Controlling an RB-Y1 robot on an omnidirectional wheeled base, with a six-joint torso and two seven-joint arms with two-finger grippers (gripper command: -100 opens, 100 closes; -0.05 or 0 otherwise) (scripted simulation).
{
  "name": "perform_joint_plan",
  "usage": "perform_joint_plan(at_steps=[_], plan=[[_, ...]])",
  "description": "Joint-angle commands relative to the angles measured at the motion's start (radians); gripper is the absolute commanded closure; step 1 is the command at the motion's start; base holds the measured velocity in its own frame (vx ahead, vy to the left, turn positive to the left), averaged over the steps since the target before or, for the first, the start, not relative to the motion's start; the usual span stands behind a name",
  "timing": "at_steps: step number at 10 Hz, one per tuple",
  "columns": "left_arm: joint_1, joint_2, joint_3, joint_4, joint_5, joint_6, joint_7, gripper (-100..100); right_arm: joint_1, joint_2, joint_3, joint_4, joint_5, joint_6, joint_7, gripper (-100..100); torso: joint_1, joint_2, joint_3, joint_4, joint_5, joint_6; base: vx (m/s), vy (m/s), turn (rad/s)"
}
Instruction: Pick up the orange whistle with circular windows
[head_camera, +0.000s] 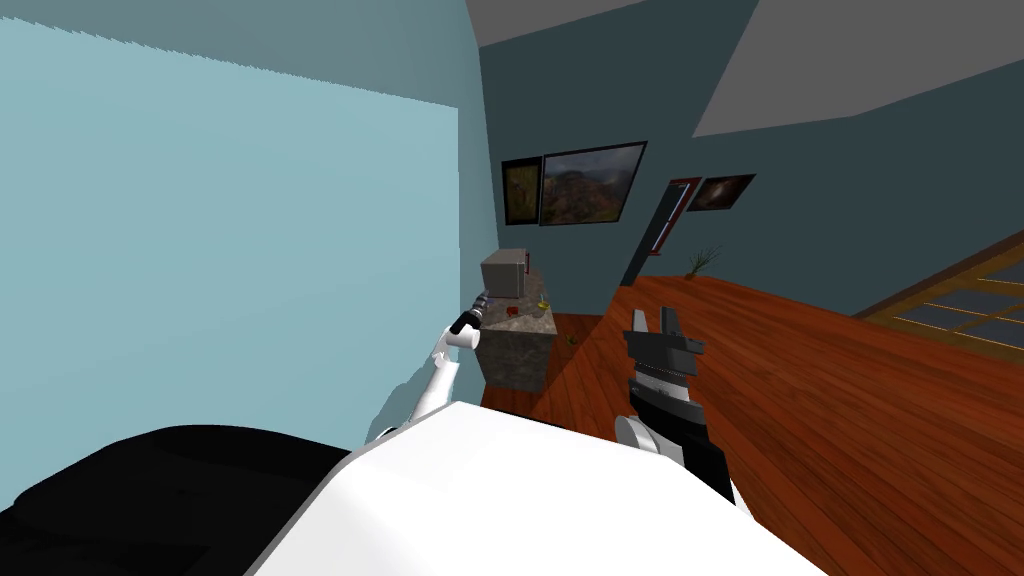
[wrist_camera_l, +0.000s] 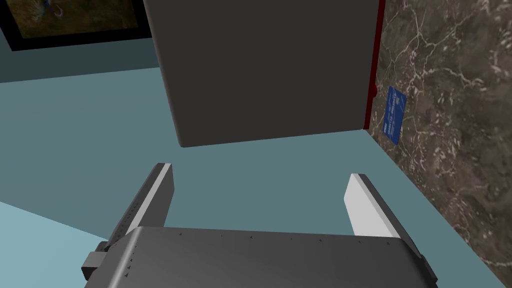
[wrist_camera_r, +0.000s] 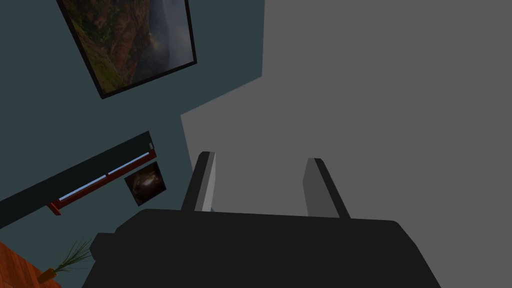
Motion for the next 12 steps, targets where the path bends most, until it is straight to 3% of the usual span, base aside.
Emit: perform_joint_plan(at_steps=[1,2,3,5,6,7,8,10,11,12], plan=[[-0.019,0.000,0.003,0.013,0.005,0.050,0.002,-100,0.000,0.000,0.000,0.000,0.000,0.000,0.000,0,0.000,0.000,0.000,0.000,0.000,0.000,-0.008,-0.034,0.031],[-0.019,0.000,0.003,0.013,0.005,0.057,0.002,-100,0.000,0.000,0.000,0.000,0.000,0.000,0.000,0,0.000,0.000,0.000,0.000,0.000,0.000,-0.002,-0.017,-0.004],[-0.062,0.001,0.010,0.050,0.016,0.098,0.005,-100,0.000,0.000,0.000,0.000,0.000,0.000,0.000,0,0.001,0.000,0.000,0.000,0.000,0.000,0.002,-0.039,0.050],[-0.062,0.001,0.010,0.050,0.016,0.126,0.005,-100,0.000,0.000,0.000,0.000,0.000,0.000,0.000,0,-0.001,-0.001,0.000,0.000,0.000,0.000,0.003,-0.032,0.024],[-0.104,0.002,0.017,0.088,0.027,0.167,0.009,-100,0.000,0.000,0.000,0.000,0.000,0.000,0.000,0,0.001,-0.001,0.000,0.000,0.000,0.000,0.002,-0.028,0.063],[-0.104,0.002,0.017,0.088,0.027,0.194,0.009,-100,0.000,0.000,0.000,0.000,0.000,0.000,0.000,0,0.000,-0.001,0.000,0.000,0.000,0.000,0.006,-0.036,0.035],[-0.147,0.005,0.025,0.126,0.037,0.221,0.013,-100,0.000,0.000,0.000,0.000,0.000,0.000,0.000,0,0.000,-0.001,-0.001,0.000,0.000,0.000,0.018,-0.060,0.066],[-0.147,0.005,0.025,0.126,0.037,0.263,0.013,-100,0.000,0.000,0.000,0.000,0.000,0.000,0.000,0,-0.001,-0.002,-0.001,0.000,0.000,0.000,0.013,-0.037,0.018],[-0.188,0.007,0.032,0.165,0.047,0.298,0.017,-100,0.000,0.000,0.000,0.000,0.000,0.000,0.000,0,0.000,-0.001,-0.001,0.000,0.000,0.000,0.019,-0.036,0.068],[-0.188,0.007,0.032,0.165,0.047,0.323,0.017,-100,0.000,0.000,0.000,0.000,0.000,0.000,0.000,0,0.000,-0.002,-0.001,0.000,0.000,0.000,0.014,-0.040,0.041]])
